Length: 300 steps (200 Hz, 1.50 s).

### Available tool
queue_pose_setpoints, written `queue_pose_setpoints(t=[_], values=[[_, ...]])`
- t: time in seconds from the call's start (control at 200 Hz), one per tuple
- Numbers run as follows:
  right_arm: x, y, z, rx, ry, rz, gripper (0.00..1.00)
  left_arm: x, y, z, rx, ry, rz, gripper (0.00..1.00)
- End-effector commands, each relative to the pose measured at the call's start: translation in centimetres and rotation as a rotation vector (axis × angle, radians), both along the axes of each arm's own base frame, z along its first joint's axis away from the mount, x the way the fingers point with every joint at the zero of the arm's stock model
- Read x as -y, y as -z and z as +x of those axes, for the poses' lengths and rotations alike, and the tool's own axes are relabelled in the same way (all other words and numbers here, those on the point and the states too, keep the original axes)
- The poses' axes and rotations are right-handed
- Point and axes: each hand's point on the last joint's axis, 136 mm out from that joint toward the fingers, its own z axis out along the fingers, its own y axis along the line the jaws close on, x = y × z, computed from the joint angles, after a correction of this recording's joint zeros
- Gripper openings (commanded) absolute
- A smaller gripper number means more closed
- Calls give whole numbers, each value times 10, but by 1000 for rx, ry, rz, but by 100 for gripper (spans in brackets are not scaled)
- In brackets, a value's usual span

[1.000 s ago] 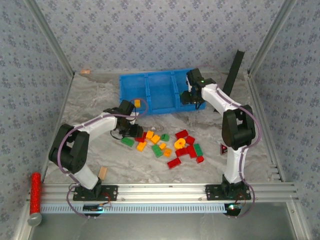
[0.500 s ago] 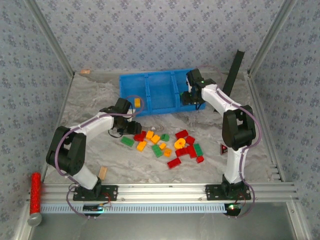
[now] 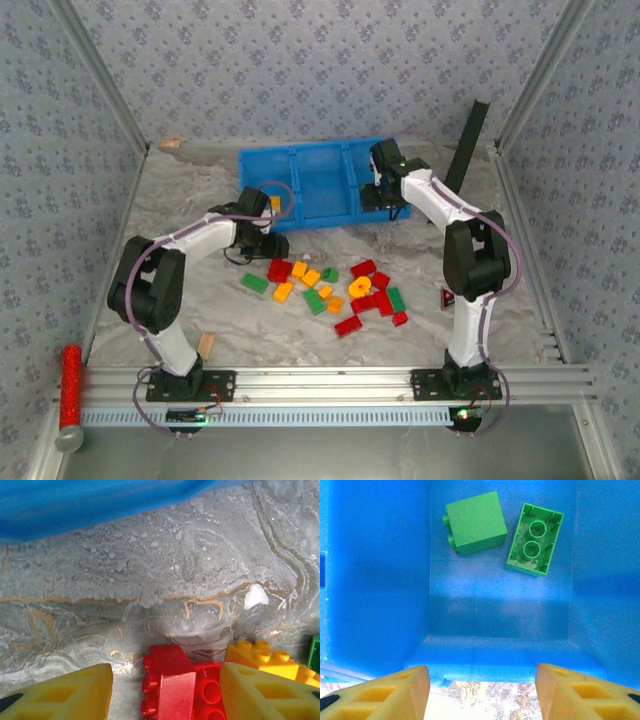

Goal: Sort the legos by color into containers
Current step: Pick up the lego from the center of the table, then place the lego in the container.

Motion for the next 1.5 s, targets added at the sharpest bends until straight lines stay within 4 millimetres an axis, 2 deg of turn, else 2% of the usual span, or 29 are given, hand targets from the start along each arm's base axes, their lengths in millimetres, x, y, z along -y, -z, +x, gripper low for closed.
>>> queue_pose_setpoints(t=[0.0, 0.135, 0.37, 0.465, 0.745, 0.875, 1.069, 1.089, 1.174, 1.364, 1.494], values=[[5, -12, -8, 7, -2, -28, 60, 1, 3, 5, -20, 7, 1, 57], [8, -13, -10, 9, 1, -33, 60, 0, 11, 2, -39, 6, 24, 55], [7, -18, -12, 23, 1, -27, 60, -8, 19, 1, -56, -10, 64, 41], [7, -18, -16, 20, 1, -24, 60, -8, 19, 1, -54, -12, 62, 33], [16, -15, -37, 4, 23, -34, 60, -9, 8, 3, -35, -19, 53, 20], [24, -21, -60, -2, 46, -27, 60, -7, -14, 5, -2, -19, 31, 18], [32, -27, -113, -9, 92, 45, 61, 1, -56, 11, 74, -17, -10, 16], [35, -17, -125, -36, 97, 42, 61, 3, -60, 12, 83, -15, -14, 16], [33, -13, -151, -52, 110, 83, 61, 12, -84, 19, 131, -5, -36, 16], [7, -5, -197, -69, 119, 199, 61, 56, -137, 42, 263, 60, -90, 16], [0, 3, -217, -72, 147, 216, 61, 89, -149, 64, 319, 104, -99, 16]])
